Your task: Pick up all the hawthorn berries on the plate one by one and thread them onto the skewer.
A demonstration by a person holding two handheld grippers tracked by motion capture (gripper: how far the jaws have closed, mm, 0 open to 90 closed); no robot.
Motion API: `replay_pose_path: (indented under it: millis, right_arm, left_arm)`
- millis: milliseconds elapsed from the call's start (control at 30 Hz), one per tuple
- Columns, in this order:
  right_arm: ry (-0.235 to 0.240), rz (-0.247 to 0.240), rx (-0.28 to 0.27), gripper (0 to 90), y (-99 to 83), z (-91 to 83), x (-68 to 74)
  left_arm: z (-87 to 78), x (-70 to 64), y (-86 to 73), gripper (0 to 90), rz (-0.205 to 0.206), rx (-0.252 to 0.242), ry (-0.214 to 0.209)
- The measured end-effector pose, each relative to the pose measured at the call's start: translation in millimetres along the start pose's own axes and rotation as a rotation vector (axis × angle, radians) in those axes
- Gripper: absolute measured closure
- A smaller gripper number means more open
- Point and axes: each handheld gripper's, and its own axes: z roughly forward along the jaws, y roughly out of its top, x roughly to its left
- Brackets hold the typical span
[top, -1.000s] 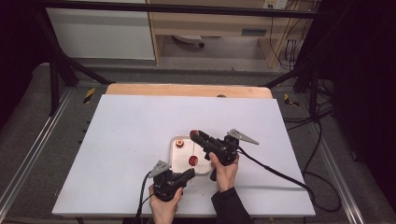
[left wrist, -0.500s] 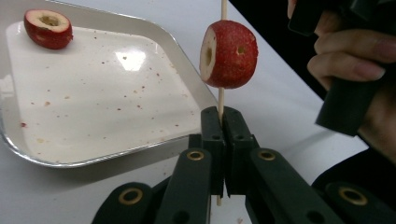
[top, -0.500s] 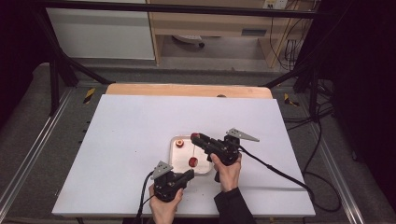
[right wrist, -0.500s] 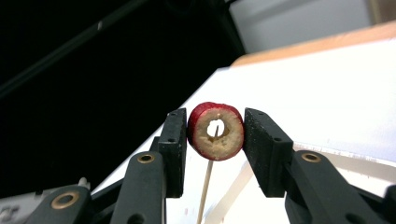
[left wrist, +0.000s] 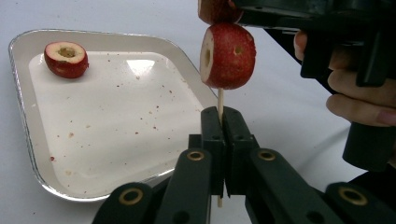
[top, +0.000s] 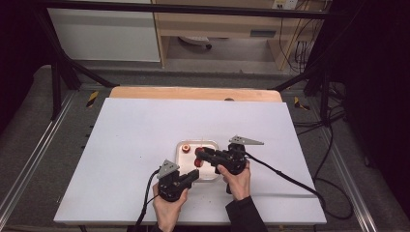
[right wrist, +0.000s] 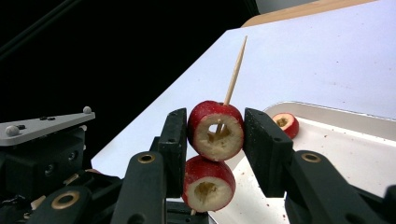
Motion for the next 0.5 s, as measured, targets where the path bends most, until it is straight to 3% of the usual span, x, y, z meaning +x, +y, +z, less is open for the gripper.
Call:
replay_pose_path:
  millis: [200,333,500]
  right_arm:
    - [-0.020,-0.008,0.011,61.5,-2.0,-0.2,0.5]
    - [-0.002,0.003,0.043,61.5,-5.6,2.8,0.4]
    - [0.000,-0.015,0.036,61.1,-8.9,5.8,-0.6]
  left_arm:
    - [2.8,1.5,-1.1,88.8,0.020,0.010,0.001]
    - [1.0,3.8,0.5,88.8,0.017,0.002,0.004]
    - [0.8,5.7,-1.0,88.8,0.033,0.000,0.013]
